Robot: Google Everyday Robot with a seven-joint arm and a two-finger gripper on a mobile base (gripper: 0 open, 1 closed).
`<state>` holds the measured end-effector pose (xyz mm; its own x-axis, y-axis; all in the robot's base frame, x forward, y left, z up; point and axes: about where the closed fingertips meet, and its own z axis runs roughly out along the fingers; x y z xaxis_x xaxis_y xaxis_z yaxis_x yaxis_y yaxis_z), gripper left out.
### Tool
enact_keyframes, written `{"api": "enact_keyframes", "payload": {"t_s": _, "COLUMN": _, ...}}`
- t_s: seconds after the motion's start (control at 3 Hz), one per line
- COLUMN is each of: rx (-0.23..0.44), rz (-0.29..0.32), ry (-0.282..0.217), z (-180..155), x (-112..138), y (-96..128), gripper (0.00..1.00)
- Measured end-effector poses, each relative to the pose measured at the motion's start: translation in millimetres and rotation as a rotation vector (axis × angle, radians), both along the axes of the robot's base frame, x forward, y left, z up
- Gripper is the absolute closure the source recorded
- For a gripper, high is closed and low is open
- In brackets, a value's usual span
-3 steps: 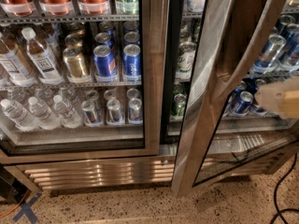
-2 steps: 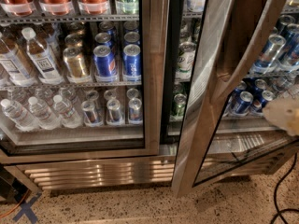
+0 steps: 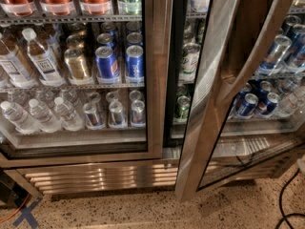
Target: Open right fridge door
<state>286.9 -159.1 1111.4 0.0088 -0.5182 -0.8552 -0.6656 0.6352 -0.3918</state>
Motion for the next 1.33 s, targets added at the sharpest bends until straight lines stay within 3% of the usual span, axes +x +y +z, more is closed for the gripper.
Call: {"api": "enact_keyframes", "payload": {"t_s": 1.33, "rx": -0.006, "rz": 0.006, "ry": -0.012, "z": 4.7, "x": 0.5, "y": 8.9, "gripper": 0.00}}
